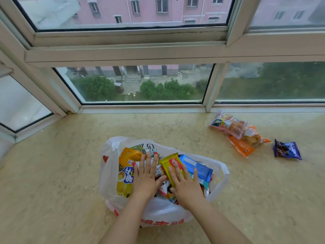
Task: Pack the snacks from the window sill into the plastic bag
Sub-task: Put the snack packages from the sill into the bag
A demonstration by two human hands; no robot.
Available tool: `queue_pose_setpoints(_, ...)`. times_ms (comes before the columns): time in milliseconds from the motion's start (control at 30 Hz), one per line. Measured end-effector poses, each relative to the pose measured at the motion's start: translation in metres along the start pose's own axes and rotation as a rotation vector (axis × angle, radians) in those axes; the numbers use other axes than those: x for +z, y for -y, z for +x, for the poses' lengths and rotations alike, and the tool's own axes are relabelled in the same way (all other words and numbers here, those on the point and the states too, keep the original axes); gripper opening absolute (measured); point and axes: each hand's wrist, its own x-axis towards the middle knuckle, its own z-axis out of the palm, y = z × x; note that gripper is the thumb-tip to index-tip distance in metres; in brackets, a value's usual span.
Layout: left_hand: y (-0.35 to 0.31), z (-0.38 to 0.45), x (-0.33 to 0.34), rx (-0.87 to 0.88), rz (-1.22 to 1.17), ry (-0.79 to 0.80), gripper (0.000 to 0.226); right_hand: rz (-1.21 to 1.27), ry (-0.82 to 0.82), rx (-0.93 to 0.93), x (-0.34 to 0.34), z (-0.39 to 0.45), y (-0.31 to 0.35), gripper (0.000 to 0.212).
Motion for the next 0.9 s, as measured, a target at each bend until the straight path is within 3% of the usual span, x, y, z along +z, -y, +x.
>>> queue_pose_setpoints(167,-0.023,-0.007,-0.025,-0.024,0.002,-0.078,0.092,0.087,-0.083,0.073,-0.023,-0.016,-0.014,0.077)
queue_pose_setpoints(267,-0.046,-0.018,-0.047,-0.004,-0.091,-0.172,0.078,0.174,-0.149,0.119,-0.035,-0.038,-0.036,0.055)
queue_pose_setpoints(400,-0.095,-0.021,-0.071,0.134,-0.18,-0.289,0.052,0.183,-0.395,0.144,-0.049,-0.067,-0.073,0.045)
queue_pose_setpoints(633,-0.189,-0.011,-0.088,0.333,-0.162,-0.295,0.051,0.19,-0.394,0.306,-0.048,-0.113,-0.144,0.053)
queue_pose_setpoints(900,-0.298,0.019,-0.044,0.483,-0.115,-0.171,0.055,0.178,-0.395,0.443,-0.012,-0.139,-0.231,0.055)
